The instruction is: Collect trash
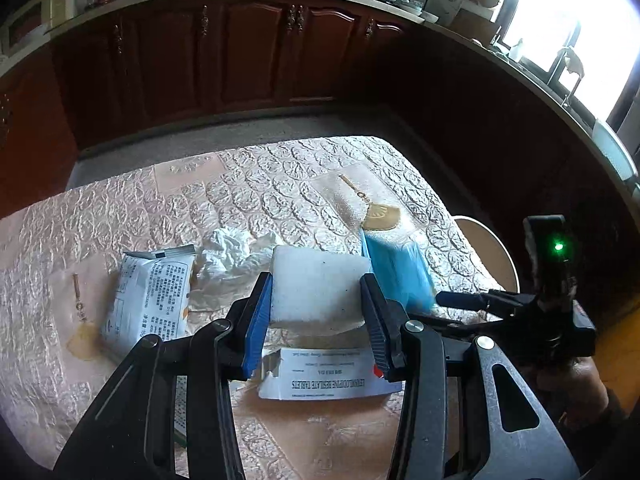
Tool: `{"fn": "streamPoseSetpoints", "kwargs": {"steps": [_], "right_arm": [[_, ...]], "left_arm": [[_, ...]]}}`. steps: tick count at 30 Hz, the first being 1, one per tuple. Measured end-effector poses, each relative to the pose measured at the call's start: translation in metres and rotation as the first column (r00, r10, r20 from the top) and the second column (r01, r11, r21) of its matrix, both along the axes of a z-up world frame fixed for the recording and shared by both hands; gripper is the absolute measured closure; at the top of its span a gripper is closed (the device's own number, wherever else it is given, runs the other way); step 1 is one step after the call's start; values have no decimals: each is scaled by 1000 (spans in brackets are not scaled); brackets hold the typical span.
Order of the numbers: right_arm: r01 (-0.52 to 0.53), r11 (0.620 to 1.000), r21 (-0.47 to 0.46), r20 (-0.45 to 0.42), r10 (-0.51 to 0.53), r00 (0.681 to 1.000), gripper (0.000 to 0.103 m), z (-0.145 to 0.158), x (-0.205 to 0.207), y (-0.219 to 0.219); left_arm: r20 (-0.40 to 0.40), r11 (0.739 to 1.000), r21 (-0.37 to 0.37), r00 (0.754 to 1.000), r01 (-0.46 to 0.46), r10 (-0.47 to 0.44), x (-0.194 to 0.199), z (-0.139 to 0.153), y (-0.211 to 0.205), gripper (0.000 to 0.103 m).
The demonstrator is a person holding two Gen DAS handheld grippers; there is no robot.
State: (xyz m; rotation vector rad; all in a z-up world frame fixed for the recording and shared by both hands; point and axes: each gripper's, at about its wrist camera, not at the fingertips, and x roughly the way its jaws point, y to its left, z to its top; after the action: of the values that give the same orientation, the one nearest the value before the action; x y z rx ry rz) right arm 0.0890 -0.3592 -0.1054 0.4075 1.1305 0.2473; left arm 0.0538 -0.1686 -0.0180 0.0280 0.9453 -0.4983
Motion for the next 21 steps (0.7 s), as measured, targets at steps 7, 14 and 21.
{"fn": "streamPoseSetpoints", "kwargs": {"steps": [7, 14, 21], "right_arm": [[-63, 994, -91, 68, 69, 995, 22, 31, -1, 2], [-147, 975, -169, 108, 166, 980, 15, 43, 21, 3], [-397, 881, -255, 10, 413, 910, 9, 23, 65, 38]], "left_arm": [[1, 1000, -12, 1000, -24, 24, 3, 0, 12, 61], [-3, 1000, -9, 1000, -22, 22, 4, -1, 10, 61], [-14, 999, -9, 999, -41, 41, 6, -3, 17, 61]]}}
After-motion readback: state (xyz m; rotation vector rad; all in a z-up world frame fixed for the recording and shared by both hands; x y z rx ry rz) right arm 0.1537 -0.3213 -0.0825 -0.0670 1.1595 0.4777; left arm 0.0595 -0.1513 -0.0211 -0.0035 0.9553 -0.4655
